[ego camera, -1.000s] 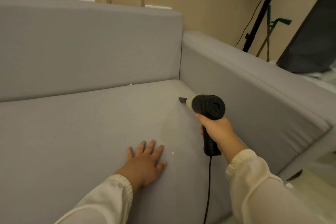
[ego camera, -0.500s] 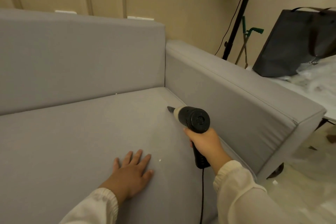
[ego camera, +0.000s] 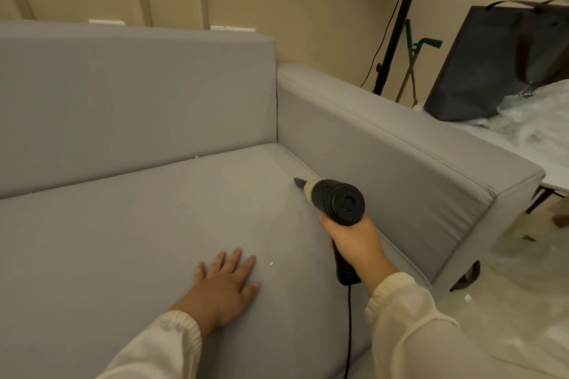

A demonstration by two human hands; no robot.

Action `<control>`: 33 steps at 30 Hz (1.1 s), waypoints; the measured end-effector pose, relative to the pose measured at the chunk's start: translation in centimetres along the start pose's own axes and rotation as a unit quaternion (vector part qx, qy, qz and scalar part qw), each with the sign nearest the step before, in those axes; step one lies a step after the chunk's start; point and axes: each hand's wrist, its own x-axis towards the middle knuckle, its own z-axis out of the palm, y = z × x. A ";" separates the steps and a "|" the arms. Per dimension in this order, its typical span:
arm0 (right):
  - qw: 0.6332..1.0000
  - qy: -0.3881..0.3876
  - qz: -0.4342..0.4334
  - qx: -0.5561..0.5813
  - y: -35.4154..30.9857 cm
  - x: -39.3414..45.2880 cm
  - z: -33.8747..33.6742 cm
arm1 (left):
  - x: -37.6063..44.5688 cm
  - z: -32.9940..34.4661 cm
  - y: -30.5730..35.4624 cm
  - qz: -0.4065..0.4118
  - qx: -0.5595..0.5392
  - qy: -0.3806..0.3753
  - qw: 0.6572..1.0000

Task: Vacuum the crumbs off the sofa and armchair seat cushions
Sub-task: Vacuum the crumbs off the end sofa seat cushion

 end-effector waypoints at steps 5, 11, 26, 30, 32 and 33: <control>1.000 0.020 0.000 0.006 0.4 0.5 0.3 | 0.1 0.1 -0.1 0.003 0.001 -0.004 1.000; 1.000 0.016 -0.006 -0.011 0.2 0.5 -0.1 | 0.2 0.1 -0.3 0.004 0.005 -0.003 1.000; 0.999 -0.034 0.003 0.005 -0.7 -5.9 -2.6 | -3.7 0.7 -0.5 -0.018 -0.008 -0.015 1.000; 0.999 -0.033 0.005 -0.001 -0.3 -9.8 -2.6 | -4.2 0.9 -0.2 -0.024 0.002 -0.019 1.000; 1.000 -0.030 0.004 -0.002 0.4 -12.0 -2.6 | -4.5 1.1 0.1 -0.027 0.012 -0.026 0.999; 1.000 -0.029 0.002 -0.001 0.7 -13.1 -2.7 | -4.8 1.2 0.4 -0.027 0.015 -0.031 0.999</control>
